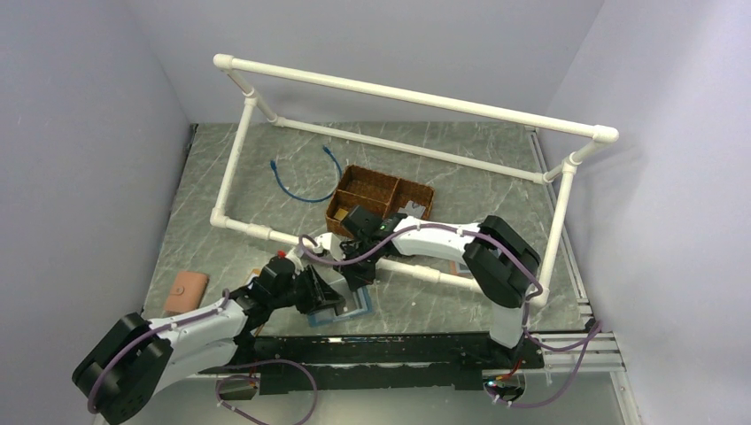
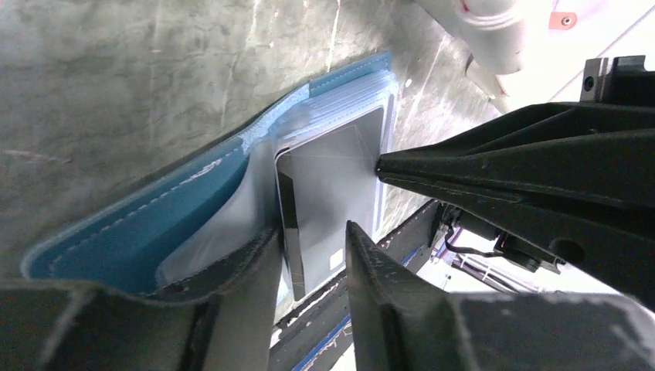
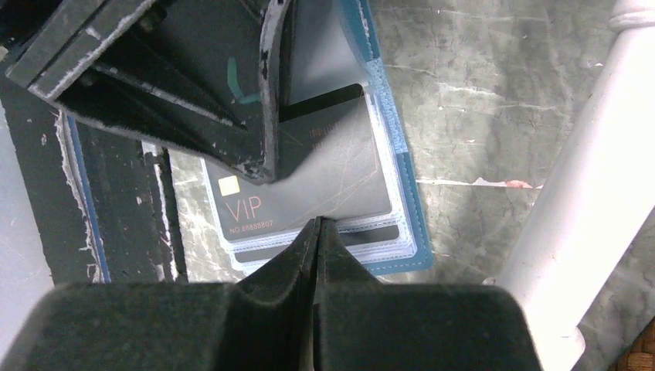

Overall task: Take the credit cards out of the card holder
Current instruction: Remove the credit card from the card holder.

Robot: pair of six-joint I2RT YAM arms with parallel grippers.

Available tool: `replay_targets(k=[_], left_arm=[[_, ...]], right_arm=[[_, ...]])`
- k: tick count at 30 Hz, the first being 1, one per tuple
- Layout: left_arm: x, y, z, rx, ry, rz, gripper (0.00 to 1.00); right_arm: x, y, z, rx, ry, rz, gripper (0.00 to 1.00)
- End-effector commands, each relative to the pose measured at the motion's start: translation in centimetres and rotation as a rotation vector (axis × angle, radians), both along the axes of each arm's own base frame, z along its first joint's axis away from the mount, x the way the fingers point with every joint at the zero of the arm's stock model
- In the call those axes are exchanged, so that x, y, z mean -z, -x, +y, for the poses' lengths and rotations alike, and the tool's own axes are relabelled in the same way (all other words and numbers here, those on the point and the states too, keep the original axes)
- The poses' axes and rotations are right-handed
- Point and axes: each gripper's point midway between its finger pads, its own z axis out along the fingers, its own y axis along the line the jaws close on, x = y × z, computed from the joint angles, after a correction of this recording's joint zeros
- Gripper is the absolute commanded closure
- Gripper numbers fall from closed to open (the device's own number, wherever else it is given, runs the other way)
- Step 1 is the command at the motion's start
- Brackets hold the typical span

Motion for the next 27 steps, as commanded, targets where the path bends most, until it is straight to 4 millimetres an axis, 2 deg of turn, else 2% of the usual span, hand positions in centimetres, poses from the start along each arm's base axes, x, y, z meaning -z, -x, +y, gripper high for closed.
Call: replay_targets(k=[1, 7, 13, 18, 25, 27], left_arm=[[0.8, -0.1, 0.9, -0.046, -0.021, 0.001, 0.65], [-0.5, -0.4, 1.0, -0.076, 0.029, -0.036, 0.99], [-2.1, -0.4, 0.8, -0.066, 0.097, -0.113, 1.0], [-4.2, -0.6, 0.7, -0.004, 0.091, -0.243, 1.0], [-5.0, -0.8, 0.6, 0.143, -0.003, -0.411, 1.0], [-5.3, -1.0, 0.3, 0.179, -0.015, -0.45, 1.0]], right_arm=[[4.3, 2.9, -0.8, -0.021, 0.112, 0.099, 1.0], [5.0, 2.3, -1.3, -0.005, 0.147, 0.08, 1.0], [4.4, 1.9, -1.5, -0.018, 0.133, 0.068, 1.0], [0.8, 2.0, -1.2, -0.095, 0.014, 0.117, 1.0], [-5.6, 1.2, -2.0, -0.143, -0.208, 0.148, 0.77], [-6.7, 1.0, -2.2, -0.134, -0.25, 0.171, 0.72]])
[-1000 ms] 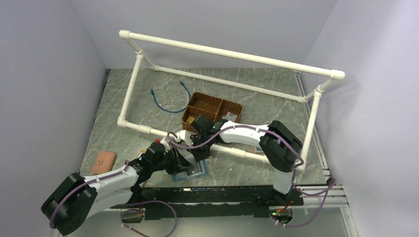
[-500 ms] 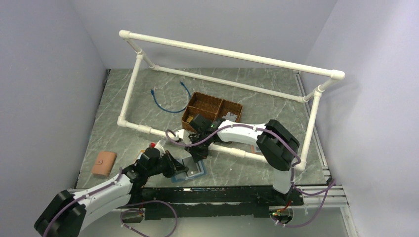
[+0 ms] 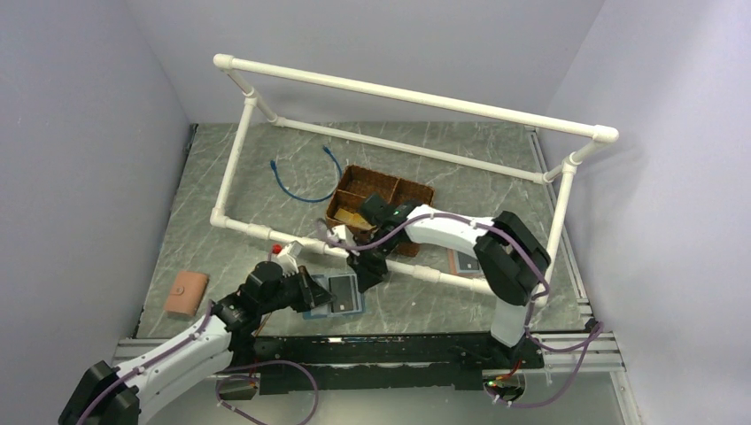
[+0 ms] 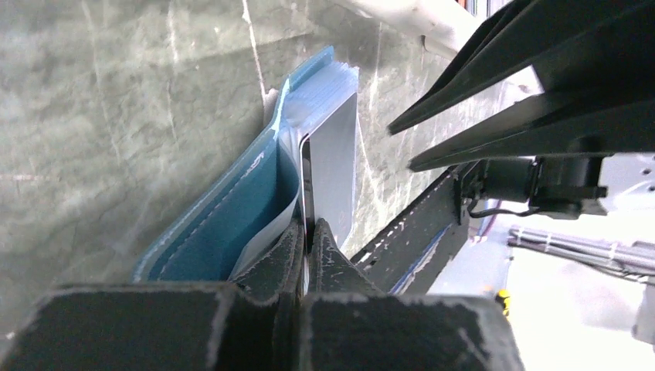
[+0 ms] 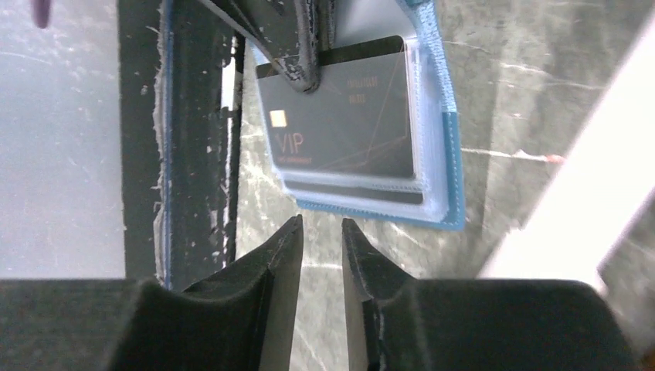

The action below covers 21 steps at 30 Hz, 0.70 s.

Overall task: Take the credit cards out of the card holder
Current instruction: Remove the credit card from the card holder.

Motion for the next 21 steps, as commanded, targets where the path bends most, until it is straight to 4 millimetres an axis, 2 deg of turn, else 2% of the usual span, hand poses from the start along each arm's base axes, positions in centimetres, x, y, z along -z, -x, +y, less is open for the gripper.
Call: replay_targets(k=[1, 6, 10, 21], left_arm=[[-3.1, -1.5, -1.2, 0.108, -0.007, -0.214, 1.0], [-4.9, -2.2, -2.0, 0.143, 0.024, -0.322, 1.0], [-6.4, -2.4, -2.2, 0.136, 0.076, -0.39, 1.0], [-7.1, -1.9, -1.7, 0.084, 0.15, -0.391, 1.0]], right_arm=[[-5.0, 0.2, -0.3, -0.035, -0.182, 0.042, 0.7], [-6.8, 0.1, -0.5, -0.012, -0.243, 0.108, 0.64], [-7.3, -0.5, -0.7, 0.026, -0.261, 0.15, 0.6], [-5.7, -1.6, -0.5, 0.121, -0.209, 0.226, 0.6]])
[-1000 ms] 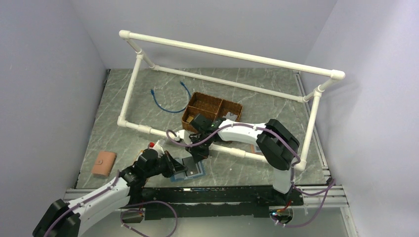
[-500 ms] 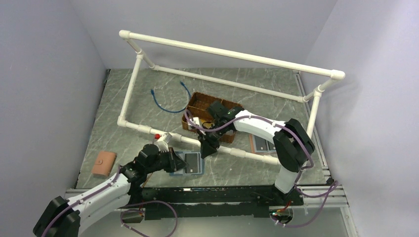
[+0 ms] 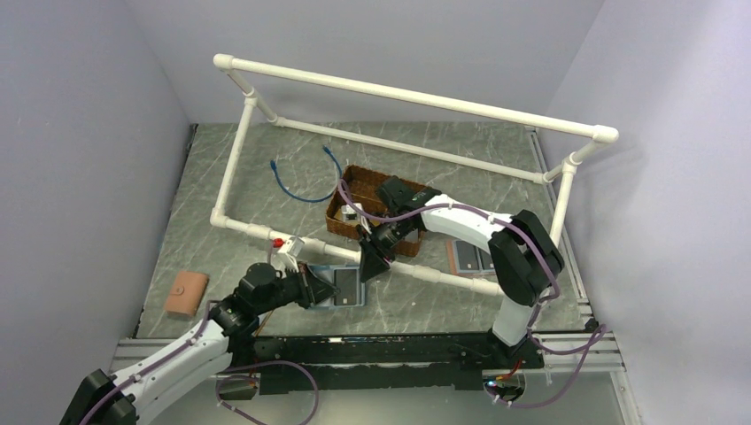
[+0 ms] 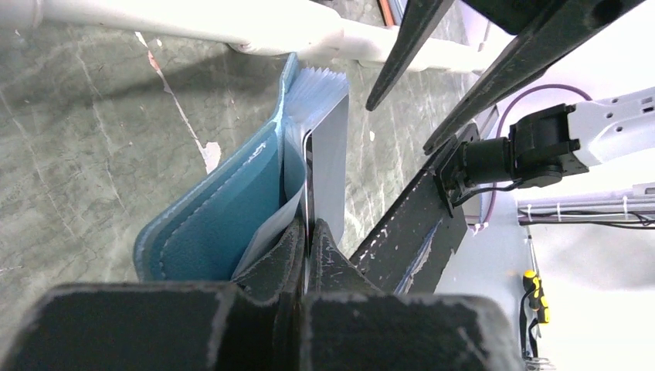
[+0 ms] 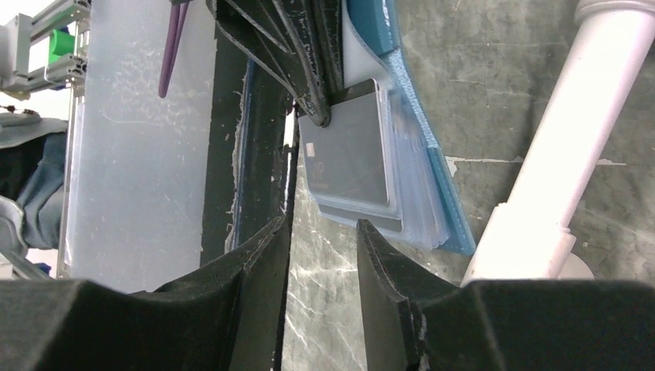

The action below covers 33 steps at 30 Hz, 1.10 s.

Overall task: Take the credit cards out of the card holder
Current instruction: Remove the credit card from the card holder.

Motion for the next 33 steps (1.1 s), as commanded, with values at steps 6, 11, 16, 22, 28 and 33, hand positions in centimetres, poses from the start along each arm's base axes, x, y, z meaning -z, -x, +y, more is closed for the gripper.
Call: replay_targets(k=[6, 11, 16, 22, 28, 33], left_arm=[[-4.4, -0.8, -0.6, -0.026, 0.169, -0.116, 1.0], [-4.8, -0.6, -0.5, -0.019, 0.178, -0.124, 1.0], [-5.3, -0.4, -0.4, -0.025, 0.214, -0.144, 1.0], [-6.1, -0.5, -0.5, -0.034, 0.258, -0.158, 1.0], [-6.8, -0.9, -0.8, -0.032, 0.277, -0.164, 1.0], [-7.6, -1.3, -1.3, -0.029, 0.296, -0.169, 1.0]], right_arm=[[0.4, 0.1, 0.6, 0.028, -0.018, 0.103, 0.59], [0.5, 0.1, 0.8, 0.032, -0.017, 0.144, 0.57], [0.1, -0.1, 0.8, 0.049, -0.026, 0.156, 0.55], [-1.3, 0.0, 0.8, 0.045, -0.083, 0.195, 0.54], [-3.0, 0.6, 1.2, 0.024, -0.149, 0.239, 0.57], [-3.3, 0.5, 1.3, 0.044, -0.151, 0.268, 0.84]])
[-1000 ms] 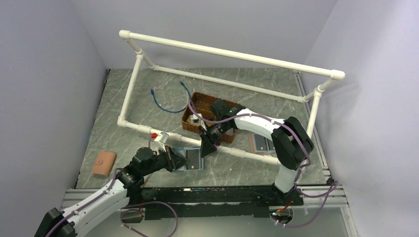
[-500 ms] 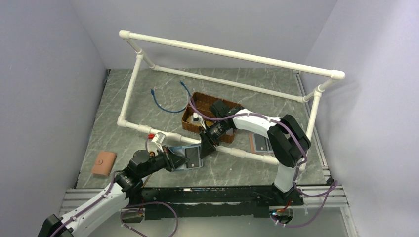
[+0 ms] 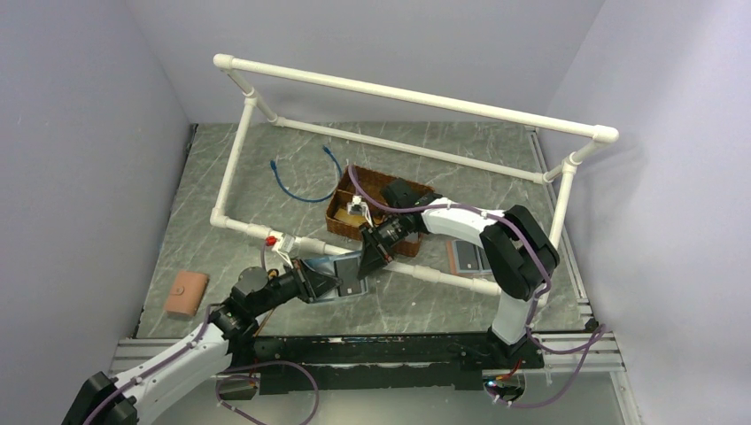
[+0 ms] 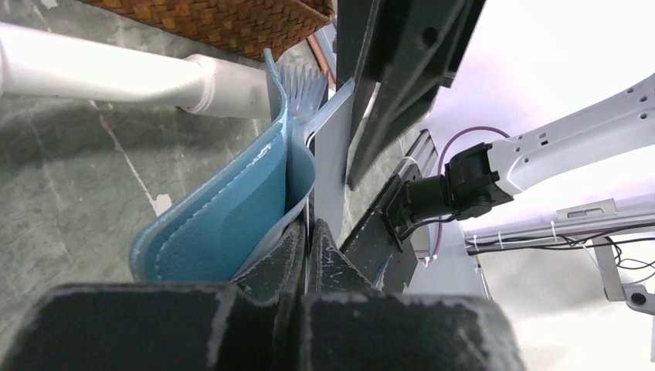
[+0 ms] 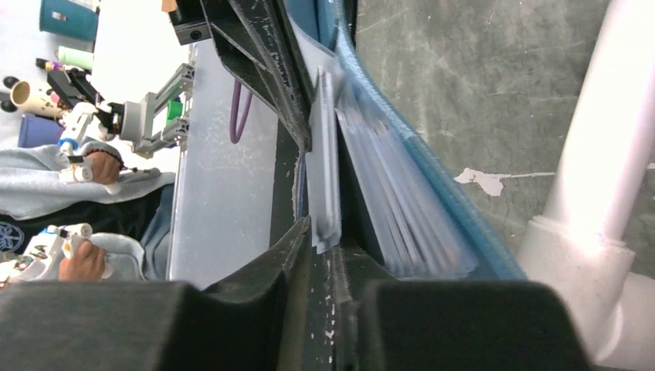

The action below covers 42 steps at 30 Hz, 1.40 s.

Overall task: Take the credit cards out of the card holder
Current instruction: Remove the credit card from the card holder.

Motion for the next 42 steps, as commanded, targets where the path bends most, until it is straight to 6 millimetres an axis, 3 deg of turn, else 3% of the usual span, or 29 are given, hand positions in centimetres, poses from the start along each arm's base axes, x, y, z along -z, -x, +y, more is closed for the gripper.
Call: replay_targets(k=[1, 3, 7, 9, 13, 17, 28, 35, 42], left_arm=[[-4.5, -0.6, -0.7, 0.01, 0.119, -0.116, 1.0], [-4.6, -0.7, -0.8, 0.009, 0.124, -0.108, 0.91], [-4.8, -0.5, -0.9, 0.012, 0.16, -0.08, 0.6], [-4.9, -0.3, -0.9, 0.015, 0.179, -0.065, 0.55], [-5.1, -0.1, -1.0, 0.031, 0.2, -0.061, 0.55], [-5.9, 0.2, -1.2, 0.049, 0.225, -0.071, 0.64], [-7.0, 0.3, -0.9, 0.041, 0.272, -0.064, 0.67], [-6.3, 0.0, -0.4, -0.006, 0.253, -0.003, 0.48], [-5.7, -0.2, 0.0, -0.036, 0.238, 0.039, 0.5]], right_arm=[[-2.9, 0.0, 0.6, -0.011, -0.1, -0.003, 0.91], [-3.1, 0.0, 0.6, -0.013, -0.106, 0.003, 1.0], [-3.7, 0.0, 0.2, -0.025, -0.138, 0.014, 1.0], [-4.2, 0.0, 0.0, -0.032, -0.162, 0.023, 1.0], [-4.7, 0.4, -0.2, -0.055, -0.196, 0.038, 1.0], [-4.9, 0.6, -0.3, -0.069, -0.211, 0.055, 1.0], [-5.8, 0.8, -0.8, -0.098, -0.264, 0.09, 1.0], [-6.0, 0.8, -0.9, -0.099, -0.27, 0.092, 1.0], [-5.9, 0.8, -0.9, -0.099, -0.271, 0.097, 1.0]])
